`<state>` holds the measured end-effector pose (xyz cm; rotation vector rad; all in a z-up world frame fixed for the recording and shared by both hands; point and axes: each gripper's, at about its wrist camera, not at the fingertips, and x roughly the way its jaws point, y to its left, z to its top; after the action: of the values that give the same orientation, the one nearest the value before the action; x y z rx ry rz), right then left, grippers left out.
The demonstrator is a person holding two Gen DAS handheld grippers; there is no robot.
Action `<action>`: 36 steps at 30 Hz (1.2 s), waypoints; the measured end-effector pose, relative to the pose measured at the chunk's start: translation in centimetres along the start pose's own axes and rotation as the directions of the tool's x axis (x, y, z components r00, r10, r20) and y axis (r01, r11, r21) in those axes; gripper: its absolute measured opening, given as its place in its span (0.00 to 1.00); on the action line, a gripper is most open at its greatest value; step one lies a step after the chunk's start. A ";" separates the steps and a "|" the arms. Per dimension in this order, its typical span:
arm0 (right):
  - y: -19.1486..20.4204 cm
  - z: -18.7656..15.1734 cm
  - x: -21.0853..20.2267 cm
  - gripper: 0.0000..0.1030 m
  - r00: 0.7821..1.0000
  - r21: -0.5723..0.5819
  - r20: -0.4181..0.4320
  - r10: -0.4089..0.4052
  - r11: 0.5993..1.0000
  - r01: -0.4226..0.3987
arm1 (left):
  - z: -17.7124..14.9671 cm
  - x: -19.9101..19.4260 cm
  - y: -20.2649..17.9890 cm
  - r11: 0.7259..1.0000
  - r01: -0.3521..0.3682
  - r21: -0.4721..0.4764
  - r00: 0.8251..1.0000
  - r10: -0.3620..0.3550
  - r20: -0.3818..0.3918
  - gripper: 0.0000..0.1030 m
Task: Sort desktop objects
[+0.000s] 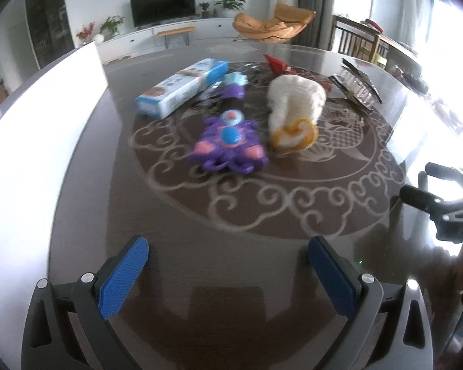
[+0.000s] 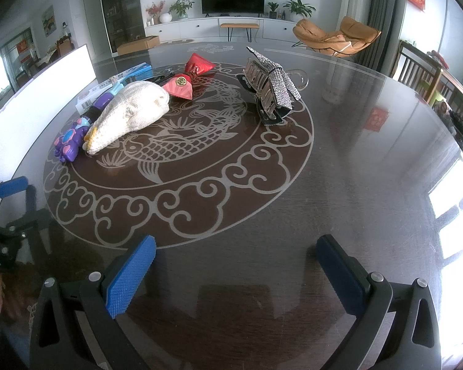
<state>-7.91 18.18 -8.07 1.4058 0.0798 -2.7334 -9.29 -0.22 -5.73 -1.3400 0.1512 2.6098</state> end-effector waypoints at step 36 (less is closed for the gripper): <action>-0.7 -2.6 -5.0 0.60 0.983 0.069 0.048 0.178 0.981 -0.181 | 10.6 6.1 0.6 0.993 0.027 -0.117 0.992 -0.041 -0.117 0.95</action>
<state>-3.00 19.28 -5.54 1.3017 -0.1438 -2.6394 -21.26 1.94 -4.54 -1.5243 -0.0048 2.5453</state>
